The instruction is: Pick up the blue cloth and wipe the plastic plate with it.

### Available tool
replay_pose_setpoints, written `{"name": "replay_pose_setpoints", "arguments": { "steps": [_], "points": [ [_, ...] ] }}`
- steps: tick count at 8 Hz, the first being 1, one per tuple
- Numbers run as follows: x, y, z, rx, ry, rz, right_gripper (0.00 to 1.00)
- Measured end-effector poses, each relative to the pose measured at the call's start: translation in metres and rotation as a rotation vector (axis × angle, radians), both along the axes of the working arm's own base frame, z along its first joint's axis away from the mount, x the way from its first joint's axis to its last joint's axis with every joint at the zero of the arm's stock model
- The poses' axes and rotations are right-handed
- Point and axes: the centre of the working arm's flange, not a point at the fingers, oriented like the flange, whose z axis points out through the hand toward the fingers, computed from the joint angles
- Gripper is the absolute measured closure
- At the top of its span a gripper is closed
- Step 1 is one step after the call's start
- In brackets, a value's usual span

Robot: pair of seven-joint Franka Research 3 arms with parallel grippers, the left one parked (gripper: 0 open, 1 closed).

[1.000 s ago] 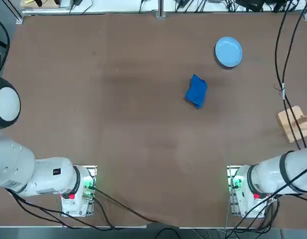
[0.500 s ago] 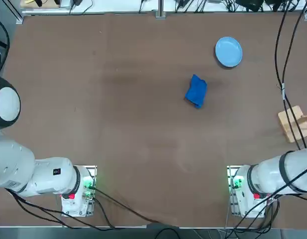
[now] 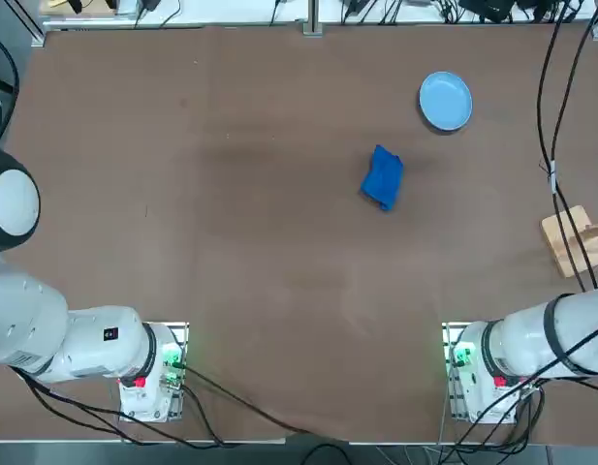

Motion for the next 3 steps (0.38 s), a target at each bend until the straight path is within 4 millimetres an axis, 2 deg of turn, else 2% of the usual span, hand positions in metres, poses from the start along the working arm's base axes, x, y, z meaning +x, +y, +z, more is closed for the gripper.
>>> {"name": "replay_pose_setpoints", "arguments": {
  "steps": [3],
  "points": [
    [-0.0003, -0.0002, 0.0004, 0.000, 0.000, -0.002, 0.00]
  ]
}}
